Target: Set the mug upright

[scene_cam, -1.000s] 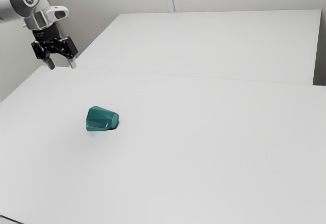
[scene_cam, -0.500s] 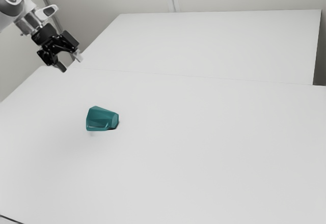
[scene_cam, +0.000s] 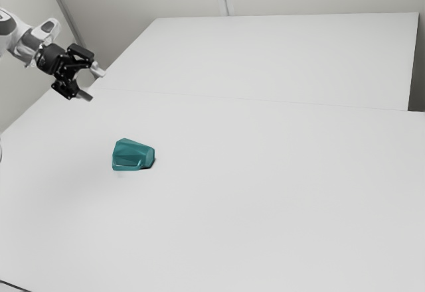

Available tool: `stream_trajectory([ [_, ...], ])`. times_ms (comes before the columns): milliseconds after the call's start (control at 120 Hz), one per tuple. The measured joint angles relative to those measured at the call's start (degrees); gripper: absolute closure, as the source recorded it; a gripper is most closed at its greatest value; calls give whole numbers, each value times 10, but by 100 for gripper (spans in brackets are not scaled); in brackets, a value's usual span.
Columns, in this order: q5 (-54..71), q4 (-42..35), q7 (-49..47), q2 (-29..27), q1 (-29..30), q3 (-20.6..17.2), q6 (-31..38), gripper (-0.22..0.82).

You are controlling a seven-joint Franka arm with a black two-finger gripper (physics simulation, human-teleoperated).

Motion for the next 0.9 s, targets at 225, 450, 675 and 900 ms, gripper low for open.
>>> stream_trajectory([
  [225, -14, -7, 5, 46, 38, -1, -6, 0],
  [450, -43, -8, 11, 99, 74, -13, -9, 0],
  [675, -62, -16, 27, 123, 102, -19, -13, 0],
  [900, -78, -9, 41, 166, 144, -56, -13, 0],
])
